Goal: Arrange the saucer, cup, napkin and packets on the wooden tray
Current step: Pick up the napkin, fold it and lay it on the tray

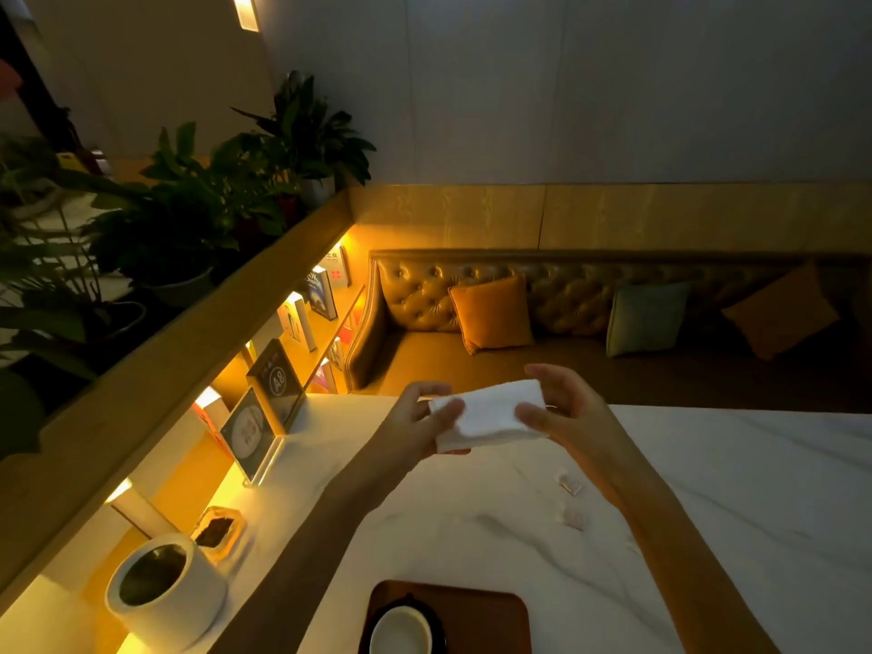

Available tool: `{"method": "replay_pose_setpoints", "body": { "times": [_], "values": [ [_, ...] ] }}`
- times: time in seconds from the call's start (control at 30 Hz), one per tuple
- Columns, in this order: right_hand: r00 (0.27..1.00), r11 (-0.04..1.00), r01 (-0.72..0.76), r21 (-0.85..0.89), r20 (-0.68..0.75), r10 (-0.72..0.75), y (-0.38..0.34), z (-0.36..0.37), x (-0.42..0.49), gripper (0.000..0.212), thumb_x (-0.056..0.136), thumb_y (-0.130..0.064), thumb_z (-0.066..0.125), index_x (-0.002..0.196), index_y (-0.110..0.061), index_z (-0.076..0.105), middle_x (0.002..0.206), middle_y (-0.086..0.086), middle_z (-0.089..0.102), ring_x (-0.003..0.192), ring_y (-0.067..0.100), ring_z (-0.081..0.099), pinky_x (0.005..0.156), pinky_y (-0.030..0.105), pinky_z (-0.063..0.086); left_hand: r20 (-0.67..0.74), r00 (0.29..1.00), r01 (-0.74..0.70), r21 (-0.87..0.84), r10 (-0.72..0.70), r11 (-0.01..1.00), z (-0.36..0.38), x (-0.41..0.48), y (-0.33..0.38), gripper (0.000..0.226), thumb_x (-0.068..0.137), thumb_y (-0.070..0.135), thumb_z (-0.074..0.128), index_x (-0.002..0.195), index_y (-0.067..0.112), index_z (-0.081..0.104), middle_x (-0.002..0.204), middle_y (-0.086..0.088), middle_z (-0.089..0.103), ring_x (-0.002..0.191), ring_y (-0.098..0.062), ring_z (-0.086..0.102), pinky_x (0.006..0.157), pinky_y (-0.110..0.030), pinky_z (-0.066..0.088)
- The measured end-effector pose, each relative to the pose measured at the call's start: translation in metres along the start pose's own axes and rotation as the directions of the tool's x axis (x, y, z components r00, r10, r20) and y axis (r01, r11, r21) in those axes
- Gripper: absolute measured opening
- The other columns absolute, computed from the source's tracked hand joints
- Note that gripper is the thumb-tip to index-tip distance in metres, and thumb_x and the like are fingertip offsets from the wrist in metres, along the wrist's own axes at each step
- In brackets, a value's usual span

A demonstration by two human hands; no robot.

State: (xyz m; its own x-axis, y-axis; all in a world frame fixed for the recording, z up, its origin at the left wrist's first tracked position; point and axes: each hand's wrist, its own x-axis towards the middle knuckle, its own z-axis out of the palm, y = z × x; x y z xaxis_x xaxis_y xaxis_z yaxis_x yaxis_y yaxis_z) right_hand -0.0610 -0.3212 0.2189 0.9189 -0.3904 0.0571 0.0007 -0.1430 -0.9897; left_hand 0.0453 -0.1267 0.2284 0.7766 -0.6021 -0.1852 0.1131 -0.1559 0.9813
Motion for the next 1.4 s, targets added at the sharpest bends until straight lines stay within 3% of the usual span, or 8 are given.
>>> {"method": "replay_pose_setpoints", "body": {
  "times": [0.17, 0.33, 0.57, 0.67, 0.77, 1.0, 1.27, 1.4],
  "values": [
    [0.995, 0.994, -0.098, 0.048, -0.019, 0.099, 0.012, -0.001, -0.001, 0.066, 0.066, -0.036, 0.075, 0.128, -0.025, 0.055, 0.115, -0.002, 0.065, 0.098, 0.019, 0.066, 0.068, 0.022, 0.059, 0.059, 0.998, 0.022, 0.121, -0.029, 0.992, -0.007, 0.002, -0.015, 0.056, 0.082, 0.024, 0.074, 0.128, 0.031, 0.043, 0.113, 0.008, 0.051, 0.097, -0.020, 0.064, 0.071, -0.019, 0.058],
    [0.986, 0.977, -0.128, 0.168, -0.082, 0.143, 0.027, 0.002, -0.003, 0.055, 0.066, -0.033, 0.075, 0.117, -0.027, 0.057, 0.111, 0.000, 0.067, 0.097, 0.018, 0.068, 0.065, 0.019, 0.058, 0.023, 1.000, -0.013, 0.151, 0.009, 0.988, -0.005, 0.008, -0.022, 0.045, 0.090, 0.020, 0.065, 0.131, 0.015, 0.048, 0.128, -0.008, 0.053, 0.112, -0.026, 0.060, 0.091, -0.038, 0.058],
    [0.951, 0.873, -0.303, 0.381, 0.059, 0.304, 0.075, 0.003, -0.009, 0.054, 0.076, -0.019, 0.074, 0.127, -0.014, 0.057, 0.119, 0.010, 0.067, 0.105, 0.024, 0.069, 0.079, 0.028, 0.059, 0.015, 1.000, -0.021, 0.135, 0.019, 0.991, -0.004, 0.007, -0.048, 0.034, 0.096, 0.030, 0.056, 0.127, 0.018, 0.050, 0.118, -0.011, 0.059, 0.094, -0.027, 0.071, 0.075, -0.038, 0.063],
    [0.920, 0.831, -0.388, 0.398, 0.113, 0.376, 0.097, -0.001, -0.017, 0.045, 0.077, -0.016, 0.075, 0.120, -0.014, 0.062, 0.113, 0.011, 0.071, 0.104, 0.027, 0.069, 0.078, 0.030, 0.059, 0.088, 0.995, 0.039, 0.070, -0.045, 0.997, -0.006, 0.001, -0.067, 0.046, 0.090, 0.040, 0.060, 0.129, 0.019, 0.049, 0.111, -0.013, 0.064, 0.085, -0.028, 0.075, 0.076, -0.037, 0.062],
    [0.887, 0.825, -0.454, 0.335, 0.086, 0.453, 0.121, 0.001, -0.030, 0.048, 0.070, -0.022, 0.081, 0.114, -0.013, 0.066, 0.105, 0.010, 0.075, 0.097, 0.027, 0.072, 0.073, 0.029, 0.060, 0.168, 0.966, 0.203, -0.022, -0.196, 0.979, -0.007, 0.003, -0.094, 0.044, 0.087, 0.029, 0.069, 0.125, 0.015, 0.052, 0.114, -0.017, 0.062, 0.092, -0.029, 0.074, 0.078, -0.032, 0.062],
    [0.722, 0.680, -0.677, 0.282, 0.075, 0.688, 0.216, 0.020, -0.094, 0.049, 0.069, -0.019, 0.083, 0.113, -0.008, 0.064, 0.101, 0.014, 0.075, 0.096, 0.032, 0.072, 0.077, 0.033, 0.060, 0.332, 0.765, 0.618, -0.135, -0.552, 0.775, 0.005, -0.010, -0.215, 0.022, 0.089, 0.008, 0.065, 0.110, 0.000, 0.064, 0.118, -0.014, 0.067, 0.111, -0.028, 0.066, 0.092, -0.034, 0.058],
    [0.491, 0.466, -0.841, 0.276, 0.024, 0.871, 0.313, 0.050, -0.173, 0.040, 0.079, -0.011, 0.076, 0.116, -0.006, 0.064, 0.102, 0.015, 0.072, 0.093, 0.030, 0.071, 0.075, 0.033, 0.060, 0.133, 0.631, 0.775, -0.071, -0.764, 0.628, 0.041, -0.054, -0.334, 0.038, 0.092, 0.005, 0.062, 0.125, -0.011, 0.053, 0.127, -0.024, 0.058, 0.114, -0.036, 0.062, 0.096, -0.043, 0.055],
    [0.458, 0.467, -0.861, 0.200, -0.093, 0.884, 0.348, 0.064, -0.171, 0.041, 0.082, -0.008, 0.073, 0.120, -0.004, 0.061, 0.102, 0.013, 0.067, 0.087, 0.027, 0.068, 0.069, 0.031, 0.060, 0.008, 0.639, 0.769, -0.026, -0.769, 0.639, 0.054, -0.049, -0.365, 0.040, 0.093, 0.010, 0.061, 0.129, -0.004, 0.053, 0.125, -0.021, 0.058, 0.112, -0.034, 0.062, 0.095, -0.046, 0.055]
  ]
}}
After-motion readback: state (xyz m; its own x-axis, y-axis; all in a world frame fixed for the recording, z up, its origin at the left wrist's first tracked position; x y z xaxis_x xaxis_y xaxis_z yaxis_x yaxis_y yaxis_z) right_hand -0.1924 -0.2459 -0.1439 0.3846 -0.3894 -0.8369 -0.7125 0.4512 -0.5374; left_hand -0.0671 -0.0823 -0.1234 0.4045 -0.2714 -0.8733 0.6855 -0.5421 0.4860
